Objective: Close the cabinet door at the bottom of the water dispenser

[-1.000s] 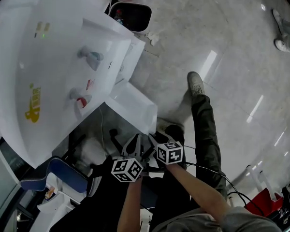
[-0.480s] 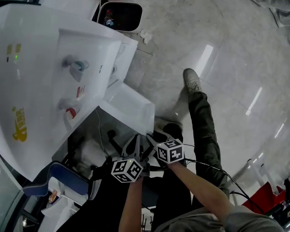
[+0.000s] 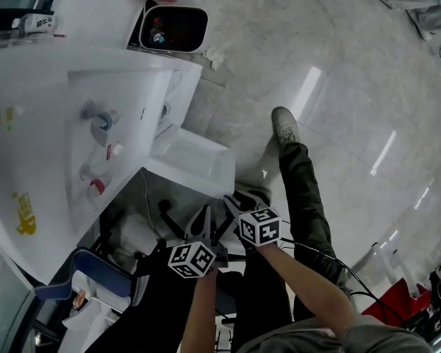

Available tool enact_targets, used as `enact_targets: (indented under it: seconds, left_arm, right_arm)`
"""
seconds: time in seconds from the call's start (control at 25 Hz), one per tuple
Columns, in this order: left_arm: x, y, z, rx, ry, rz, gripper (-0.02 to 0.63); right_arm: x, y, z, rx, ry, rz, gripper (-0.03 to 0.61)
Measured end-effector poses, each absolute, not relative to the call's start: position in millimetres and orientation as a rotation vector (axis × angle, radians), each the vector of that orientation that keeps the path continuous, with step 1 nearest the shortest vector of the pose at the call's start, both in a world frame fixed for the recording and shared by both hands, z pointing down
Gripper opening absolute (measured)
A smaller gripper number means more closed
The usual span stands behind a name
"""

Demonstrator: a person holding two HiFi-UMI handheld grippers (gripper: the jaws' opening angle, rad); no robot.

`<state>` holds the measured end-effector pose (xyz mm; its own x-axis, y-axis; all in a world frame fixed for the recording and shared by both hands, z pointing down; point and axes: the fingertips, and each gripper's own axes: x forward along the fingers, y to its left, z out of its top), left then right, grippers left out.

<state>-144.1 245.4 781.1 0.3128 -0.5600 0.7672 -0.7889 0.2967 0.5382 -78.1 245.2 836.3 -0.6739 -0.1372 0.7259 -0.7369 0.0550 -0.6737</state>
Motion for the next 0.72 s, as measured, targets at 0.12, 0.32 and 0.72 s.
enact_targets:
  seconds: [0.12,0.32,0.72]
  left_arm:
    - [-144.2,239.1,782.0,1.251,-1.406,0.055,0.008]
    - [-137.2,224.3,785.9,1.151,-1.441,-0.084,0.008]
    - [-114.9,167.2,793.5,0.865,-1.456,-0.629,0.009]
  right_arm:
    - [-69.0,228.2,834.5,0.874,-1.880,1.639,0.133]
    - [-56.3,192.8,833.2,0.863,-1.908,1.619,0.134]
    - [-48.0,122.2,832.7,0.713,-1.985,1.566,0.135]
